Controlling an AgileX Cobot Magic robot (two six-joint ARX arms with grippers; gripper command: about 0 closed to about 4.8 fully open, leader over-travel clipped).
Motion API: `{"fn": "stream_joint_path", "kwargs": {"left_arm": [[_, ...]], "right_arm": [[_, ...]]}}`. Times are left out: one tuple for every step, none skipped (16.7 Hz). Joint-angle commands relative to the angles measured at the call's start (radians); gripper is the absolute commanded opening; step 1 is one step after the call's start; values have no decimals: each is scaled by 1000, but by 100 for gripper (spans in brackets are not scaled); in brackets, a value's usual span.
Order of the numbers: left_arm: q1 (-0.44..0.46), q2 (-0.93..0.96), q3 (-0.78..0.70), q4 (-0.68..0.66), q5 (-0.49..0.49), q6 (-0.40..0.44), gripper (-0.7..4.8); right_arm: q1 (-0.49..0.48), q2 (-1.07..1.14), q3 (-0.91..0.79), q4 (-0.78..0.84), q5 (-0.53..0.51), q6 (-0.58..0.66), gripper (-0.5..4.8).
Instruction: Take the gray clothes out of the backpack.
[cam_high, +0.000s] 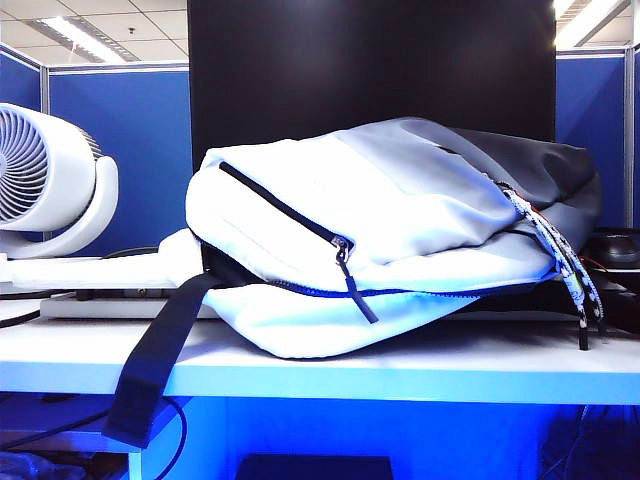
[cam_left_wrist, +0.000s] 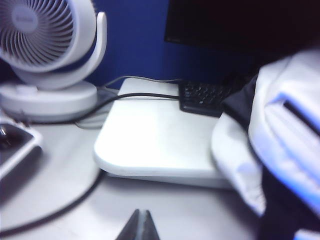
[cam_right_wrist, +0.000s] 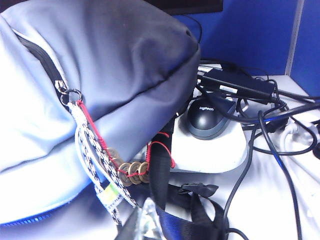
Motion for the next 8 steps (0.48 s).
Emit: {"fn": "stream_joint_path", "kwargs": {"left_arm": [[0, -2, 0, 18, -7, -58, -5], [0, -2, 0, 18, -11, -45, -5], [0, -2, 0, 11, -11, -1, -5], [0, -2, 0, -16, -19, 51, -5], [0, -2, 0, -35, -34, 51, -5], [0, -2, 0, -46, -34, 51, -5], [0, -2, 0, -50, -34, 53, -5], [0, -2, 0, -49, -33, 52, -5]], "right_arm": [[1, -2, -8, 17, -1, 40, -5], [1, -2, -8, 17, 0, 40, -5], [1, -2, -8, 17, 4, 40, -5], [1, -2, -8, 13, 11, 39, -5], [1, -2, -8, 7, 22, 35, -5], [1, -2, -8, -3, 36, 32, -5], [0, -2, -8, -11, 53, 32, -5], [0, -2, -8, -15, 54, 32, -5]]}}
